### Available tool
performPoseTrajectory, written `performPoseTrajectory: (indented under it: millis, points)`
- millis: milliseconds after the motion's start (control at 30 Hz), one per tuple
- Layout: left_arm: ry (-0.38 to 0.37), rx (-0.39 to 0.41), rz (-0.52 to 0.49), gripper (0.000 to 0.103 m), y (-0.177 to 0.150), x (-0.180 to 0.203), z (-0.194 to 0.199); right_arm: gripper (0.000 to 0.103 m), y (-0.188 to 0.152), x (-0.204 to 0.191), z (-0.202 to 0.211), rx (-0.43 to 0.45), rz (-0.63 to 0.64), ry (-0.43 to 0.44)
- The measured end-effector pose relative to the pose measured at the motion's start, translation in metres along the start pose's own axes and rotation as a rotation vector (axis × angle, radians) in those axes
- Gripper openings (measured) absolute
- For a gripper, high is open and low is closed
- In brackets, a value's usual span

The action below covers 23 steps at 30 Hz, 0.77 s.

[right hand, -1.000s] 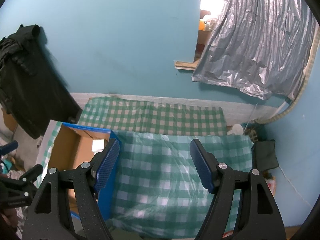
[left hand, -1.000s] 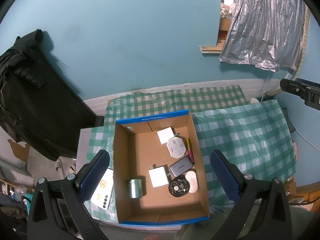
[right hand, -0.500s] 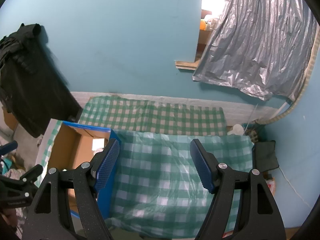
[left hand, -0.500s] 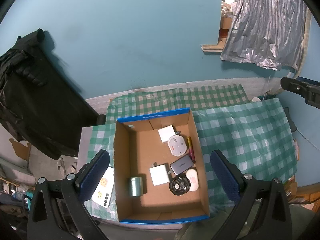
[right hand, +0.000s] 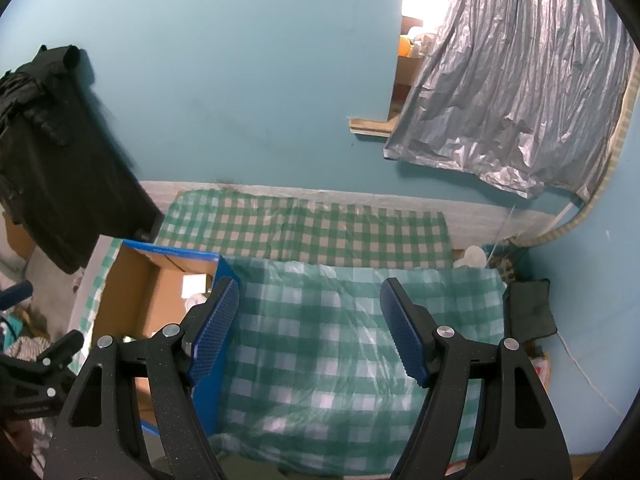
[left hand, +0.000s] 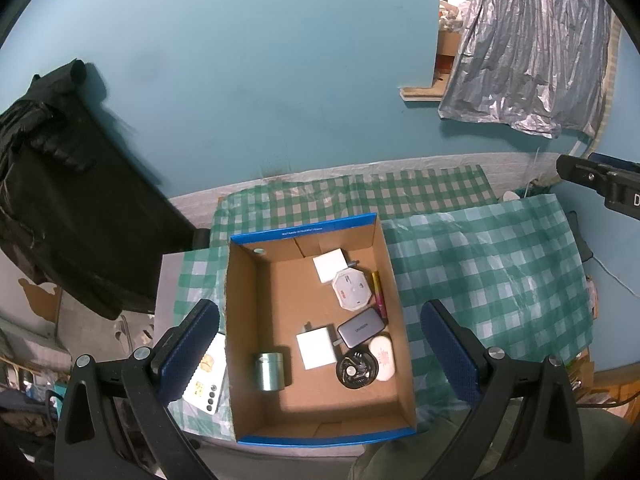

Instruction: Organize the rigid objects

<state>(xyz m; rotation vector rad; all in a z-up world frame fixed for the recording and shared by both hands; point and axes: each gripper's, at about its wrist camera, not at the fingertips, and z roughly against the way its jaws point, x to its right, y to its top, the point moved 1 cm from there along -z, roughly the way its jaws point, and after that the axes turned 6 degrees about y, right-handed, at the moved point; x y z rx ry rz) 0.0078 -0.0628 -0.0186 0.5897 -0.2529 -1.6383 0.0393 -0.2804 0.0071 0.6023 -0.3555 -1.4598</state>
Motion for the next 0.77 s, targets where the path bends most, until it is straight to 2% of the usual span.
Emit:
performPoseTrajectory:
  millis: [767]
  points:
    - [0.002,0.006,0.001,0.101,0.0,-0.0006,0.0025,0.073,-0.004,0.0012,-0.0011,-0.013,0.001,0.006]
